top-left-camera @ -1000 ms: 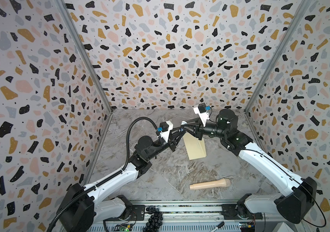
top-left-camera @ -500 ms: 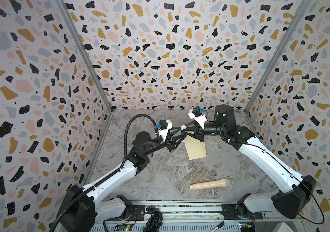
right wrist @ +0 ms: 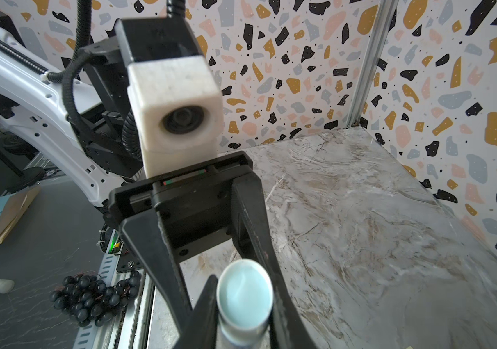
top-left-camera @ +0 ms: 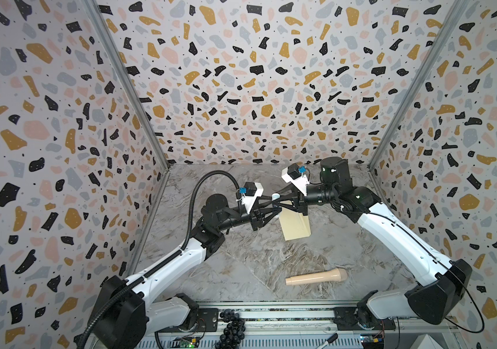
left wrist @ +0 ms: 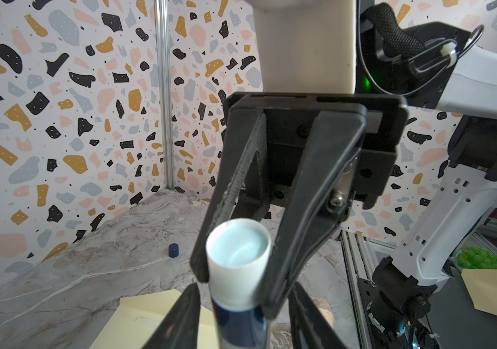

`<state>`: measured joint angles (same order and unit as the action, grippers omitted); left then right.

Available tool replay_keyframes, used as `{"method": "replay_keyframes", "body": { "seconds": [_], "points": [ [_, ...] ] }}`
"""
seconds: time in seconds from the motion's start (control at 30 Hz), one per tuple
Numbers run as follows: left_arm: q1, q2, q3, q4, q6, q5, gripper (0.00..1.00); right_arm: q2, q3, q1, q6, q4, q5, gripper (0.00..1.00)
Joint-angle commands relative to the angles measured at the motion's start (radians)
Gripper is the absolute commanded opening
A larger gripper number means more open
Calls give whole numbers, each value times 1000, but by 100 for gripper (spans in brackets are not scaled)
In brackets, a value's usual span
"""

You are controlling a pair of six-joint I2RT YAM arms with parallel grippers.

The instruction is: Place the letter into the envelope and seal it

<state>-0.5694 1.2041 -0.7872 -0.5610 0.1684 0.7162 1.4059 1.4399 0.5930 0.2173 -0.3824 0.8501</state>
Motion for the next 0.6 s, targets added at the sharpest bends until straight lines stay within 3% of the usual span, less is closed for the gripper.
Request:
{"method": "replay_keyframes", "body": {
  "seconds": [0.0,0.27,0.37,0.43,0.57],
  "points": [
    [5,8,-47,-12,-13,32,42,-2,46,-4,11,-7,31,5],
    [5,18,-53,-21,5,17,15,5,47,-4,14,-3,10,6],
    [5,22,-62,-19,40,-23,1,4,42,-2,8,10,-25,18],
    [5,23,-71,-12,69,-74,0,-13,30,-3,1,33,-75,24],
    [5,2,-83,-19,178,-277,0,-99,-60,-3,-18,150,-239,48]
  ]
}}
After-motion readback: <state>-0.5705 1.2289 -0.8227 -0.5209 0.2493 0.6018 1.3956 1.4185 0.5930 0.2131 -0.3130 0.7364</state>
